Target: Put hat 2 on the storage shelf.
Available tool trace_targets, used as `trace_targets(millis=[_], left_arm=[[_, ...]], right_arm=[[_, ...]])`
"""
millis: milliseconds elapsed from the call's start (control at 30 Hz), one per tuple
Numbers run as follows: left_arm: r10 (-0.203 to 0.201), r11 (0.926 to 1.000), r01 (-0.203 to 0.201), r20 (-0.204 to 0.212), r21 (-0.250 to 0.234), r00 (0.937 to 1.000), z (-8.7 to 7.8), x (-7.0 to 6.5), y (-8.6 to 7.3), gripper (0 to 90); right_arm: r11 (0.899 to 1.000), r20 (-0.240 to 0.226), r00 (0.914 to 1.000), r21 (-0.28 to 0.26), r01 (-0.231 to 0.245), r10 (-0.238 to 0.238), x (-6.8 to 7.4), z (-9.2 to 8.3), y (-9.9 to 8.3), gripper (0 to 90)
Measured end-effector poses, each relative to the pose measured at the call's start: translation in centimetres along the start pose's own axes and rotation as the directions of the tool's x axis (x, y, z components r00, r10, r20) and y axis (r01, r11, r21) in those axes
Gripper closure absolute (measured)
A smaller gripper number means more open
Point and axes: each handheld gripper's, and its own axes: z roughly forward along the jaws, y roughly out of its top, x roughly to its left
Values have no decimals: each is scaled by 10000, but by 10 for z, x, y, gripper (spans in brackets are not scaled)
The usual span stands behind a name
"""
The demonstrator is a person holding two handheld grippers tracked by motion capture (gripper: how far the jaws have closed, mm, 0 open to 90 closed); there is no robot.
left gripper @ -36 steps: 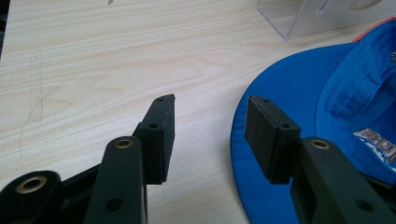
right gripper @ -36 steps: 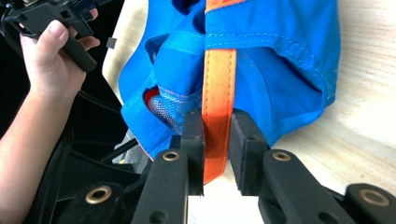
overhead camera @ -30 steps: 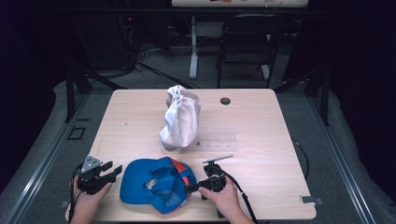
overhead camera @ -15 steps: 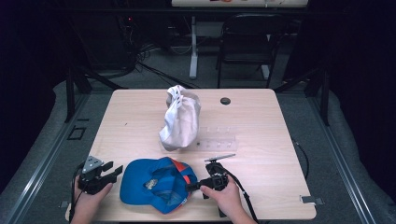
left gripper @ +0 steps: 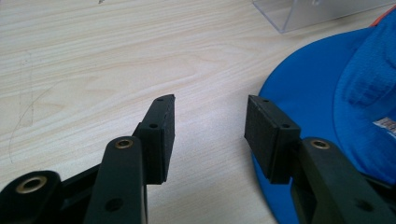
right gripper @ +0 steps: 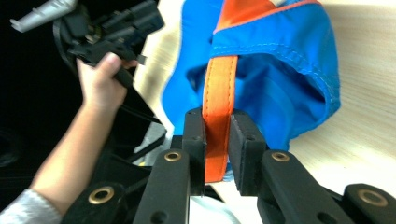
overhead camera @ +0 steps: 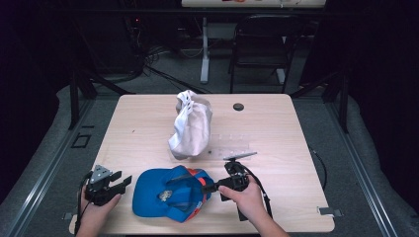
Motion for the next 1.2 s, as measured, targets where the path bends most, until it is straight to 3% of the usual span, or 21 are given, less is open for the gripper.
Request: trace_targets(millis=[100,267,367,400,667,767,867,1100,1200], left_arm=[[8,10000,-8,-4,-31,10000,0,0,0,537],[-3,10000,3,-10,-7,10000,0,0,0,537],[0,10000,0,0,-18,10000,0,0,0,537],[-11,10000,11,2,-19,10000,0,0,0,537],[-9,10000,9,-1,-52,10000,0,0,0,536],[10,10000,-10,6,-46,10000,0,0,0,537],[7,10000,-7,5,-43,10000,0,0,0,537],[23,10000,-23,0,-39,10000,0,0,0,536],[41,10000,-41,-27,-6,10000,0,-1,0,536]], right_arm=[[9993,-475,9982,-86,-362,357,7,-6,8,782],[9991,-1229,9916,-53,-424,414,21,-20,23,783],[9985,-1709,9839,-69,-550,530,29,-27,32,783],[9964,-1864,9798,-297,-792,723,33,-28,34,783],[9960,-2670,9615,-424,-790,649,56,-48,50,783],[9957,-2768,9591,-509,-770,600,60,-55,53,783],[9955,-2648,9629,-630,-707,516,66,-65,56,783],[9920,-2414,9694,-1045,-705,435,74,-98,58,783],[9873,-2216,9742,-1400,-752,428,75,-122,58,783]])
